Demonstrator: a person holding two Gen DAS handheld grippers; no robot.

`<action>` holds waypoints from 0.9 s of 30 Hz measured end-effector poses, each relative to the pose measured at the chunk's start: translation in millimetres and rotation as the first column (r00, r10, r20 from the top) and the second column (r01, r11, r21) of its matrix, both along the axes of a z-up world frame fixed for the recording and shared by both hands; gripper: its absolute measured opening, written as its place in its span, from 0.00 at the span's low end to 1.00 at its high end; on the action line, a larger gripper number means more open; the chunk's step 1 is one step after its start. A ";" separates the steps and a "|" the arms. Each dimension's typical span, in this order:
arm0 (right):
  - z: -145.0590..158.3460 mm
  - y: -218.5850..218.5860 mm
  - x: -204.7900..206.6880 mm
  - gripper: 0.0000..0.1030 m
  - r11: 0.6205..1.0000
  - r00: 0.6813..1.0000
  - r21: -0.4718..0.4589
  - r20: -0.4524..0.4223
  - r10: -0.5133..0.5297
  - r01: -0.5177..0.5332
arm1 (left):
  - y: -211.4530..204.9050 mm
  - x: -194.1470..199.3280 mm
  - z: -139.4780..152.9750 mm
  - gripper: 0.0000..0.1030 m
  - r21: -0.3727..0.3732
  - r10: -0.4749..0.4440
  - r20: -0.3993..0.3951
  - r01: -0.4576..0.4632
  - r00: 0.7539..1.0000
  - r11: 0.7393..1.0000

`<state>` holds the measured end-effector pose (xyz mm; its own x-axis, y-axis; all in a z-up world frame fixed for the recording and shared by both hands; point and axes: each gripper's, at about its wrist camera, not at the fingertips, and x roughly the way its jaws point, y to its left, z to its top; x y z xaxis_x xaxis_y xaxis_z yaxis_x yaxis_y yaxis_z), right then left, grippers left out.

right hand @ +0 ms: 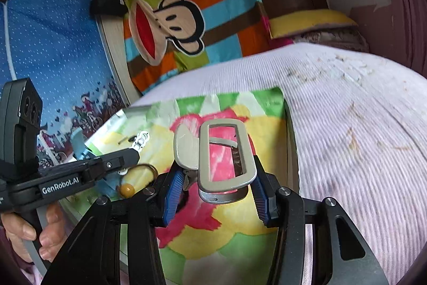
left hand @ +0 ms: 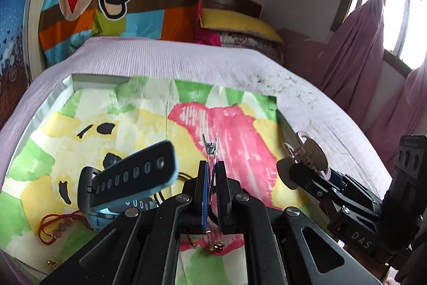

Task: Organize jewelry
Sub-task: 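Carry the claw clip and hairpin over the tray and open both tools to release them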

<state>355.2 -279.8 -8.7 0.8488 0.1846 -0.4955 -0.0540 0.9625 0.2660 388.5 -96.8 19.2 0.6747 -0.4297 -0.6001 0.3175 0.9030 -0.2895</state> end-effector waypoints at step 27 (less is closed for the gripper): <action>-19.6 11.1 12.0 0.42 0.998 0.993 -0.065 -0.121 0.008 -0.016 | -10.0 18.2 -20.2 0.06 0.095 0.006 -0.139 0.007 0.990 0.995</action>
